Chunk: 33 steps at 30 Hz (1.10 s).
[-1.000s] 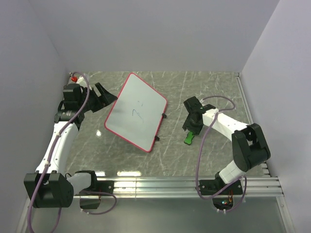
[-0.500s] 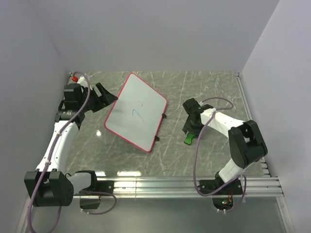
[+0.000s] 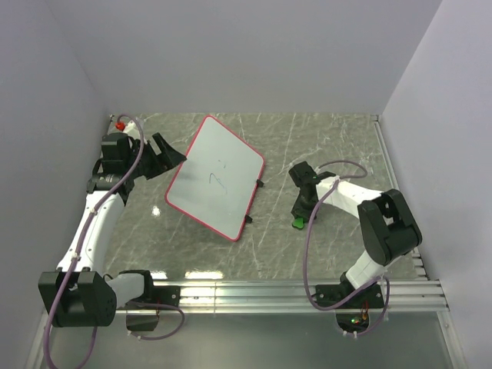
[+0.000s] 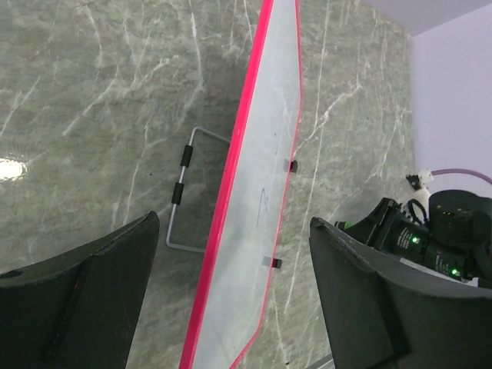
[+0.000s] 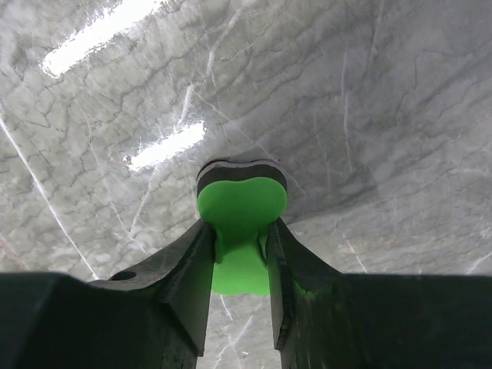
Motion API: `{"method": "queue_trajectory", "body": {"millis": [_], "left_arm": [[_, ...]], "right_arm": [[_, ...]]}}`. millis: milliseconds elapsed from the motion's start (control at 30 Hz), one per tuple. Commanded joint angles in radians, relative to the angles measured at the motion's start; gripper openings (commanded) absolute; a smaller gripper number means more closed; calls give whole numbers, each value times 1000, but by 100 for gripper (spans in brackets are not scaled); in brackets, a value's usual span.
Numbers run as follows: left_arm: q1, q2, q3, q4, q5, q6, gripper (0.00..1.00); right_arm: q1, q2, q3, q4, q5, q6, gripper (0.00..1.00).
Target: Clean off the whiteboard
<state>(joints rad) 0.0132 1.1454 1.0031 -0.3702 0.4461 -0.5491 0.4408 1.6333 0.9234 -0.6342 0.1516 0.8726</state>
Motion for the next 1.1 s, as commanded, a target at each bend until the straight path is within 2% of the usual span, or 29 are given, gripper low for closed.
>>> {"method": "queue_trajectory", "body": {"millis": [0, 33, 133, 200, 300, 367, 400, 433, 500, 533, 567, 633, 767, 867, 967, 1067], "left_arm": [[-1, -12, 32, 4, 0, 35, 85], [-2, -7, 32, 4, 0, 37, 85], [-2, 7, 42, -3, -10, 52, 85], [1, 14, 45, 4, -6, 61, 86], [21, 43, 37, 42, 57, 51, 85], [30, 68, 25, 65, 100, 44, 84], [30, 77, 23, 83, 109, 43, 83], [31, 95, 20, 91, 117, 43, 79], [31, 117, 20, 109, 147, 44, 74], [31, 137, 22, 114, 157, 46, 65], [31, 148, 23, 119, 170, 48, 62], [30, 172, 23, 125, 183, 52, 52], [28, 195, 23, 105, 191, 80, 51], [28, 195, 15, 96, 177, 94, 50], [28, 188, 5, 96, 177, 95, 46], [28, 186, -1, 96, 178, 95, 41]], "right_arm": [[7, 42, -5, 47, -3, 5, 23], [7, 42, 2, 38, -3, 2, 16], [10, 30, 40, 5, 2, -10, 3], [16, 8, 109, -18, 8, -27, 0], [38, -15, 247, -35, -58, -53, 0], [53, -38, 320, 57, -142, -63, 0], [59, -44, 336, 97, -243, -55, 0], [62, -46, 348, 193, -294, -43, 0], [85, -29, 382, 279, -422, 12, 0], [96, 3, 397, 336, -452, 29, 0], [125, 25, 441, 355, -469, 43, 0], [163, 100, 503, 372, -483, 63, 0], [272, 242, 731, 347, -478, 83, 0], [326, 324, 828, 341, -463, 120, 0], [349, 379, 883, 318, -446, 134, 0], [355, 396, 865, 295, -420, 114, 0]]}}
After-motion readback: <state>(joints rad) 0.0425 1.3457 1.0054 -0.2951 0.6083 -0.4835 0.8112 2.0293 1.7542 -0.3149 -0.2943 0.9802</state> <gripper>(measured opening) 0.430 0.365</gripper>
